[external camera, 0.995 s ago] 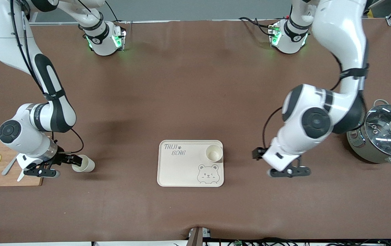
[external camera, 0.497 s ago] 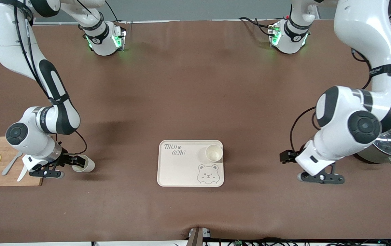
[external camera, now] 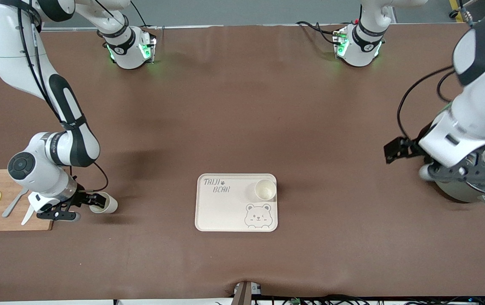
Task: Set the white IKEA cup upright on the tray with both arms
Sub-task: 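Open the left gripper and withdraw it while the right gripper grasps the cup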
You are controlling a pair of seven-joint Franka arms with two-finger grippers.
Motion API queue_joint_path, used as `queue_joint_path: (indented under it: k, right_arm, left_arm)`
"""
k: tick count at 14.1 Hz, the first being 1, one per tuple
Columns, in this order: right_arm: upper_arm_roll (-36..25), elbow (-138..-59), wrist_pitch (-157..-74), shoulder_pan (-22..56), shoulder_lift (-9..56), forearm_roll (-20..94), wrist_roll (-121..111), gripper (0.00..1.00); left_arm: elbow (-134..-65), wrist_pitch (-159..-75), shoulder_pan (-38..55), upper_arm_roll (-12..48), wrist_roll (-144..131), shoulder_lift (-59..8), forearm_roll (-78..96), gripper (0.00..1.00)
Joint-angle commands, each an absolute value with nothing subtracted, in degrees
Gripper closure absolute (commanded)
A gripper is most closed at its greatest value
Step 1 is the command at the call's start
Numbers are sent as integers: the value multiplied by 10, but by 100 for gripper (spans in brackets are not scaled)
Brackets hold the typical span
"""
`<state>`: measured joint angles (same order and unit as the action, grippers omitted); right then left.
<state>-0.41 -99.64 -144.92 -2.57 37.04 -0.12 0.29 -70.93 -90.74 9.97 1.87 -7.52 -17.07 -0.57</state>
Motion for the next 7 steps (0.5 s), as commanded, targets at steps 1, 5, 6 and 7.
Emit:
queue_joint_path:
  k: [1, 5, 6, 7]
  right_arm:
    - [-3, -995, -1453, -27, 372, 1, -5, 56]
    - [-3, -995, -1451, -26, 372, 1, -4, 94]
    - [-3, -994, -1448, -27, 372, 1, -4, 98]
    - [-3, -993, -1446, -27, 372, 1, -4, 100]
  left_arm:
    - [-738, -868, 79, 24, -43, -121, 4, 0]
    - [-803, -855, 35, 57, -23, -44, 14, 0]
    - [-806, -855, 35, 57, -24, -41, 14, 0]
    - [-807, -855, 39, 57, -26, -43, 14, 0]
